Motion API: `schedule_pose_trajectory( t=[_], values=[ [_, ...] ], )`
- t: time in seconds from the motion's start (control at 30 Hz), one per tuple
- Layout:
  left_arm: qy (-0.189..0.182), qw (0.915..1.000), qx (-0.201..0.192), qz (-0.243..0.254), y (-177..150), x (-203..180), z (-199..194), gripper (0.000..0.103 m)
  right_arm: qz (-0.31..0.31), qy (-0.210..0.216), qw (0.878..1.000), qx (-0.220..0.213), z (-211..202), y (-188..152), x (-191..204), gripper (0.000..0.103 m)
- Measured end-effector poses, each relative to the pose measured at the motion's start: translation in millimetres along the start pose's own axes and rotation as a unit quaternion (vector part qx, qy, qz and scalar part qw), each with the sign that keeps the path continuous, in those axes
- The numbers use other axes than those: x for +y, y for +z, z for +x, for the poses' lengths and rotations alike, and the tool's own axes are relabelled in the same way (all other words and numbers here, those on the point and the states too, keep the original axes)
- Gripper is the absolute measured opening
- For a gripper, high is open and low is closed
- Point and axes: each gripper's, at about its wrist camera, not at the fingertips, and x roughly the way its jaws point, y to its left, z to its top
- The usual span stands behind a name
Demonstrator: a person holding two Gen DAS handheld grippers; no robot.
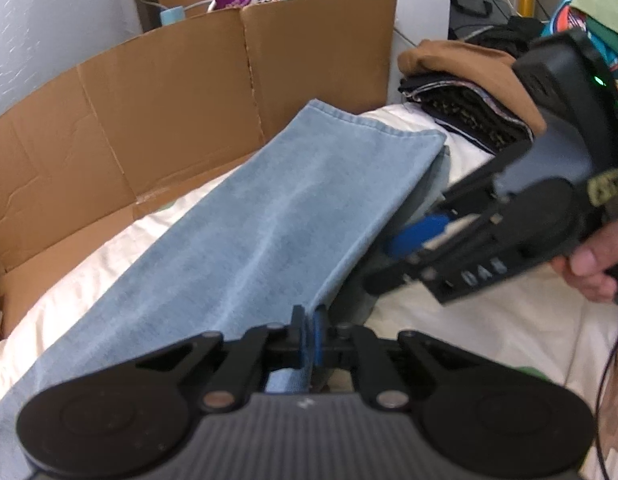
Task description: Fold clothes
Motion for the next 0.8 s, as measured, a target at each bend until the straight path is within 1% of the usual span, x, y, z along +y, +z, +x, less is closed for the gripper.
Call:
schedule_pose_trajectory(
  t=[0.13, 0.2, 0.3, 0.37, 0.47, 0.63, 0.8],
  values=[
    [-0.006, 0.9999, -0.004, -0.012, 2.1, 3.9, -4.0, 0.003, 0.014, -0.020, 1.000, -0.001, 8.0, 13.8, -6.4, 0.046],
    [-0.007, 0.9998, -0.008, -0.014, 3.3, 5.2, -5.7, 0.003, 0.030, -0.024, 0.999, 0.000, 11.7, 16.8, -12.6, 0.046],
    [-0.010, 0.9997, -0.010, -0.018, 4.5, 7.2, -8.0, 0.003, 0.049, -0.046, 0.998, 0.006, 19.0, 18.1, -21.5, 0.046],
    [-0.011, 0.9997, -0.011, -0.017, 5.2, 7.6, -8.8, 0.003, 0.056, -0.056, 0.997, 0.023, 26.3, 17.7, -25.2, 0.046],
    [-0.013, 0.9997, -0.012, -0.018, 5.7, 8.1, -10.2, 0.003, 0.041, -0.059, 0.997, 0.038, 30.9, 11.8, -21.4, 0.047],
    [-0.015, 0.9997, -0.012, -0.015, 6.1, 7.5, -11.2, 0.003, 0.014, -0.028, 0.998, 0.057, 20.5, -4.4, -8.7, 0.047],
    [-0.020, 0.9998, -0.001, -0.006, 2.0, 1.7, -5.0, 0.003, 0.002, -0.013, 0.997, 0.071, 8.2, -17.5, -6.4, 0.047]
  ],
)
